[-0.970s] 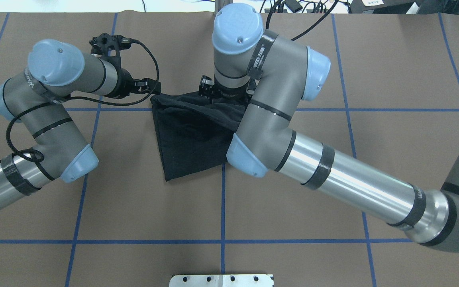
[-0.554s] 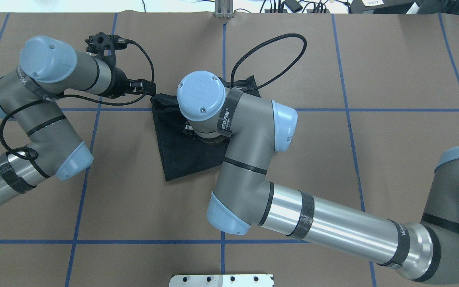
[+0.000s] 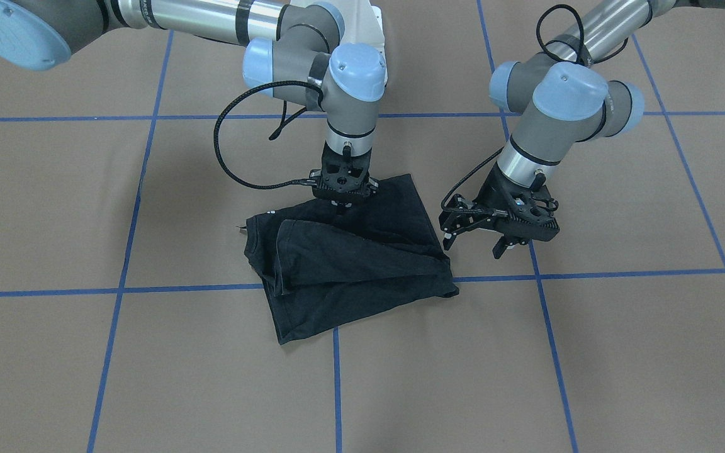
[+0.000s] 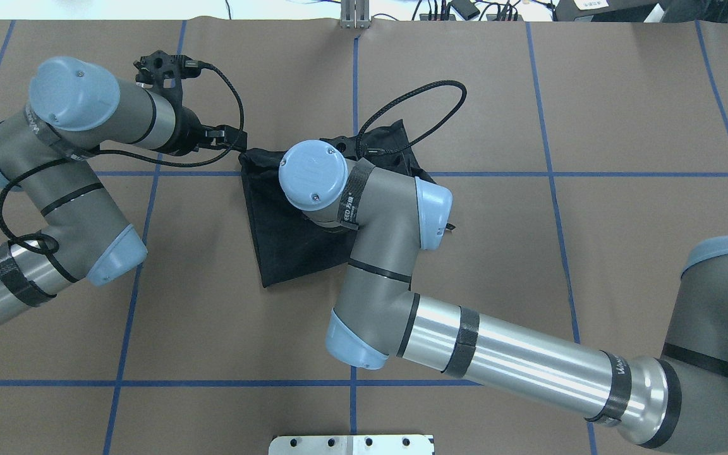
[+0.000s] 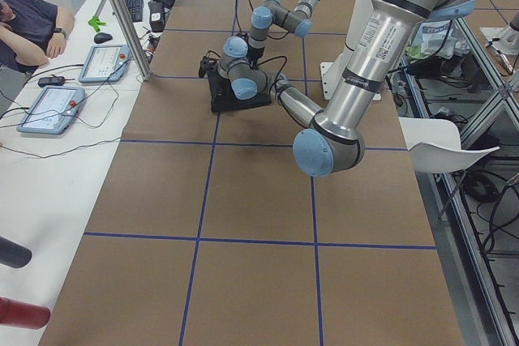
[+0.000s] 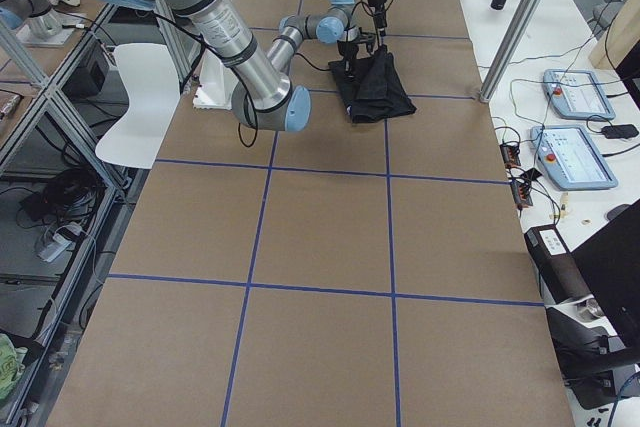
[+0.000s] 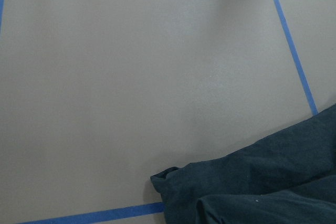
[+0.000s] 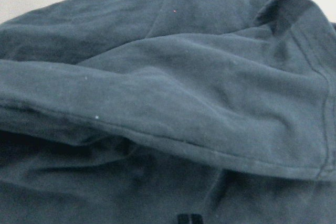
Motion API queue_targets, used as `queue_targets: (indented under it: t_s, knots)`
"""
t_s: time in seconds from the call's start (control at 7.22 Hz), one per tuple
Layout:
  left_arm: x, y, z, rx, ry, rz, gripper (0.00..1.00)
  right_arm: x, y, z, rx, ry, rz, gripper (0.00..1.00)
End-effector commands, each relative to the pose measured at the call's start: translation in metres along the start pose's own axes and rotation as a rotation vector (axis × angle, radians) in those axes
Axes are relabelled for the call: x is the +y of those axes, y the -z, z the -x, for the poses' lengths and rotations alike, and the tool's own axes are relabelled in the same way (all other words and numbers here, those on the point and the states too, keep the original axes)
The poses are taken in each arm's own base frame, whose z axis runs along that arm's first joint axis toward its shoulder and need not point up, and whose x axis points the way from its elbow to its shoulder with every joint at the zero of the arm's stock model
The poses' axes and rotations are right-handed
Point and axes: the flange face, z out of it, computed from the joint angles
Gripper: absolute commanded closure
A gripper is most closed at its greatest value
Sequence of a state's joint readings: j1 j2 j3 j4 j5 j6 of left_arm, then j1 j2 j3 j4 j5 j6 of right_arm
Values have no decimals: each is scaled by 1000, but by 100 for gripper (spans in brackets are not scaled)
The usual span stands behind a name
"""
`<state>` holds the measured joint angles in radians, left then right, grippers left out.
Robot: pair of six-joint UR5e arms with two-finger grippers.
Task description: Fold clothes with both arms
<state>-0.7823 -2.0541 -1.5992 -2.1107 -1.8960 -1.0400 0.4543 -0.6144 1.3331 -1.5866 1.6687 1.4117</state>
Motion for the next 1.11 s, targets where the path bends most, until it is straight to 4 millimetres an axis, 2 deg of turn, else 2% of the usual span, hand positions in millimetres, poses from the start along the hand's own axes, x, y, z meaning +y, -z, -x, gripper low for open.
queue_targets:
  t_s: [0.0, 0.14, 0.42, 0.55, 0.69, 0.83, 0.97]
  knots:
    - [1, 3, 0, 4, -1, -1, 0, -30, -14, 2, 17, -22, -34, 100]
    - [2, 5, 0, 8, -3, -3, 0, -58, -13, 0, 14, -24, -74, 100]
    - [8, 11, 1, 22, -3, 13, 0, -120, -37, -5, 15, -34, -119, 100]
    - [11, 14, 4, 27, -3, 18, 0, -153, -35, -11, 13, -23, -144, 100]
    - [11, 15, 3, 28, -4, 17, 0, -179, -32, -18, 21, 7, -163, 100]
    - [11, 14, 4, 27, -3, 18, 0, -190, -29, -21, 1, 31, -180, 100]
    - [11, 15, 3, 28, -4, 17, 0, -194, -18, -14, -26, 43, -194, 100]
